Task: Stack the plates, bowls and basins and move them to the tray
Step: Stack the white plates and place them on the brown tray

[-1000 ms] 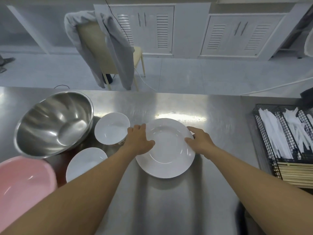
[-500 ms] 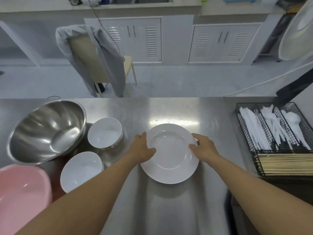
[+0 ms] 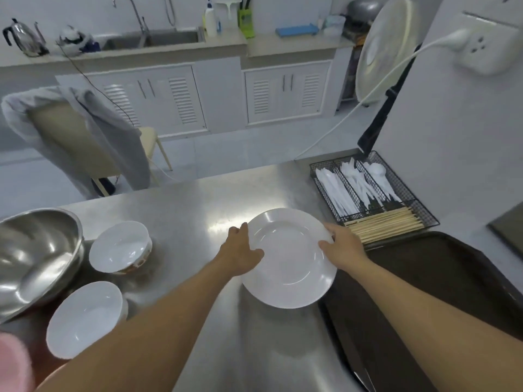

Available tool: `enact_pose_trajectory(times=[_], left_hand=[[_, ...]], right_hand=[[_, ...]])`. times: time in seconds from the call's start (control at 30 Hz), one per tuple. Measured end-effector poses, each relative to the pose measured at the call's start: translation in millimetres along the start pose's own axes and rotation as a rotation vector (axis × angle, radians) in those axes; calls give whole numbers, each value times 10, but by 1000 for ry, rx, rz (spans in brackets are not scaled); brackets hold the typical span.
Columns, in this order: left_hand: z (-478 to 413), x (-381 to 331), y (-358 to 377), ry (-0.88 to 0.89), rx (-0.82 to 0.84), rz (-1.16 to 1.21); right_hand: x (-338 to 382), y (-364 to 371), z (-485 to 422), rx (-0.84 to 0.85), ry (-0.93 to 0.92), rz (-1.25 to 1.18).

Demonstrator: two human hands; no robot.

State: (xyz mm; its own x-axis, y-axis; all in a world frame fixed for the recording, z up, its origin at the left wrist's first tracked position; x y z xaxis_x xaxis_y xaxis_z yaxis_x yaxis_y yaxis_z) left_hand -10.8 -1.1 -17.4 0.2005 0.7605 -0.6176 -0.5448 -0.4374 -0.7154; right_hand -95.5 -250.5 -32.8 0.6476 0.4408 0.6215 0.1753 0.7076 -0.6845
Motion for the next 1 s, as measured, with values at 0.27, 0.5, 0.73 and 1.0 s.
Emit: enact_pose_trajectory(times=[0.27, 0.5, 0.73, 1.0], left_hand=[[-35, -667, 656, 117, 123, 3], [-66, -1217, 1319, 206, 242, -27], [-84, -1456, 1765, 230, 328, -75], [-138, -1505, 2000, 234, 372, -112]], right_hand=[[-839, -620, 237, -76, 143, -45], [-1629, -1043, 482, -162, 264, -90], [-2117, -1178, 599, -174, 343, -93], [-2378, -1131, 646, -156, 395, -95]])
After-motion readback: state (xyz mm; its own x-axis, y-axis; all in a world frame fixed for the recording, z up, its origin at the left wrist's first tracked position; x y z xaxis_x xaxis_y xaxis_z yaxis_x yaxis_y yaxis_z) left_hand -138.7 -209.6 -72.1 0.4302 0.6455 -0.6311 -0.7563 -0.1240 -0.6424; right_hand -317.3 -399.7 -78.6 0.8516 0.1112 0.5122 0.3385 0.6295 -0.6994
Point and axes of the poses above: each hand's wrist, its own z-axis away from the middle knuckle, its own y-axis out of the palm, x = y × z, the point moved 9 cm from there along -z, towards the middle knuckle, and after that the axes turned 9 degrees about y, right-handed, at the moved point
